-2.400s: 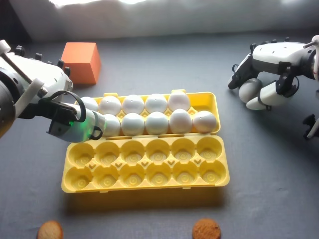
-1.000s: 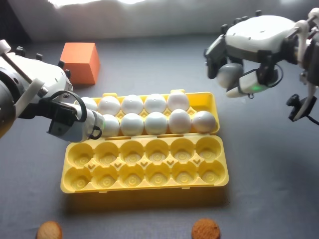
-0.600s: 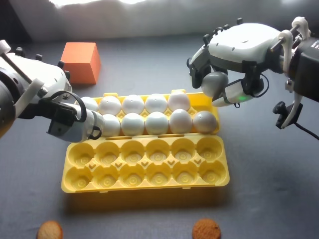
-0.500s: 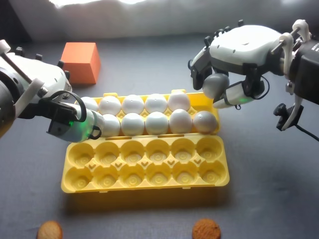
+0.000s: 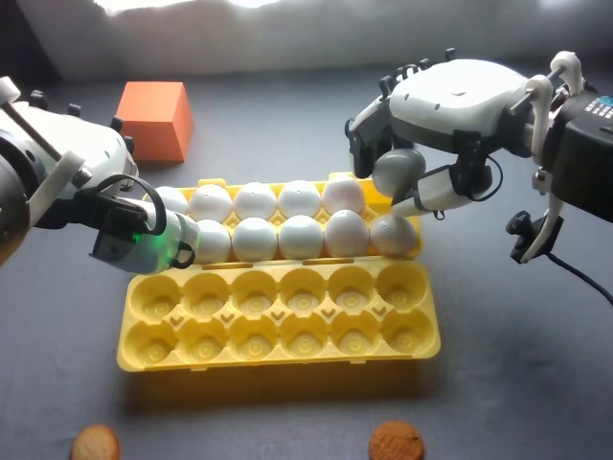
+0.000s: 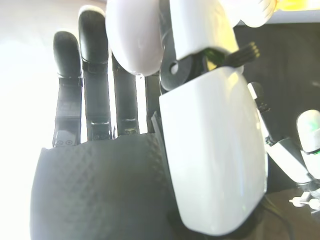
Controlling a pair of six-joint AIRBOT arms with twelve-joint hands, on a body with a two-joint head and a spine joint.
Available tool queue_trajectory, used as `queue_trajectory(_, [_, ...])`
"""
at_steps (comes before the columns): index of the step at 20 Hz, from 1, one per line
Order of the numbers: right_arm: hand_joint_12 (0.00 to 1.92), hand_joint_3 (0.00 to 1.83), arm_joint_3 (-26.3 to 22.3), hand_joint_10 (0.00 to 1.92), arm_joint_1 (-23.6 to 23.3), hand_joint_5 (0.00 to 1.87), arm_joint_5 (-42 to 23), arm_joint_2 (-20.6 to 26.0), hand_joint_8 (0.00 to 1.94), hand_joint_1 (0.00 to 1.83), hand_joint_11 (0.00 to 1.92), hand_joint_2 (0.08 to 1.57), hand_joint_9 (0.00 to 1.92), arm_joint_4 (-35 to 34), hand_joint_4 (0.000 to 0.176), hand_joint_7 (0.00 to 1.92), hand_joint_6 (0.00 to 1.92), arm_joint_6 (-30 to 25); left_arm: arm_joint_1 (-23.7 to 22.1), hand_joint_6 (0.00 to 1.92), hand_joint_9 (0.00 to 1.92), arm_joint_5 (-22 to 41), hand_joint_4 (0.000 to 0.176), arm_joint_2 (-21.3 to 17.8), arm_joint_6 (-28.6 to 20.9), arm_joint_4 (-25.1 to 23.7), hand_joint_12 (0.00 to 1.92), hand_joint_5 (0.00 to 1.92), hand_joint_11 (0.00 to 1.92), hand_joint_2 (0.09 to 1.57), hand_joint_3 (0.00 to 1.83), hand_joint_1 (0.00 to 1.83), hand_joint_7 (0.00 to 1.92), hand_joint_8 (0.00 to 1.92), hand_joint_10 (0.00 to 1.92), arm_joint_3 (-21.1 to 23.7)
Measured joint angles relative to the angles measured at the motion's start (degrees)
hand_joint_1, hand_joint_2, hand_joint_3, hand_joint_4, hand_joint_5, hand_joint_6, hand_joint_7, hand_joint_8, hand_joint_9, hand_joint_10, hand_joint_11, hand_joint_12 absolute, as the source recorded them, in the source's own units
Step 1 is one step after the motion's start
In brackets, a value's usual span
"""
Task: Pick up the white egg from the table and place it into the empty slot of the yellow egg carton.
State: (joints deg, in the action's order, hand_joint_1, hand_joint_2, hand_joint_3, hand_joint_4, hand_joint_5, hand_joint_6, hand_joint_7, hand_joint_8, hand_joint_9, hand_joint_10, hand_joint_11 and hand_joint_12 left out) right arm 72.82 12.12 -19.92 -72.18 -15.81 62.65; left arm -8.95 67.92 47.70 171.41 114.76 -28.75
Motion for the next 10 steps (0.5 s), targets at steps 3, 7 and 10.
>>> queue_trajectory(3, [1.48, 0.0, 0.0, 0.83, 0.0, 0.56, -0.2, -0.2, 0.87, 1.19, 0.14, 1.19, 0.49, 0.0, 0.0, 0.63, 0.86, -0.3, 0.0, 0.0, 0.38, 0.0, 0.0, 0.0, 0.0, 0.0, 0.64, 0.36, 0.0, 1.29, 0.0, 0.0, 0.42, 0.01, 0.01, 0.0])
queue_trajectory(7, [1.38, 0.0, 0.0, 0.53, 0.0, 0.72, -0.2, -0.2, 0.2, 1.18, 0.15, 1.14, 0.57, 0.0, 0.0, 0.78, 0.21, -0.4, 0.0, 0.0, 0.37, 0.0, 0.0, 0.0, 0.0, 0.0, 0.63, 0.35, 0.0, 1.29, 0.0, 0.0, 0.41, 0.0, 0.0, 0.0])
queue_trajectory(10, [1.37, 0.0, 0.0, 0.41, 0.0, 0.74, -0.2, -0.2, 0.07, 1.14, 0.12, 1.12, 0.59, 0.0, 0.0, 0.82, 0.11, -0.4, 0.0, 0.0, 0.39, 0.0, 0.0, 0.0, 0.0, 0.0, 0.66, 0.37, 0.0, 1.29, 0.0, 0.0, 0.43, 0.01, 0.01, 0.0])
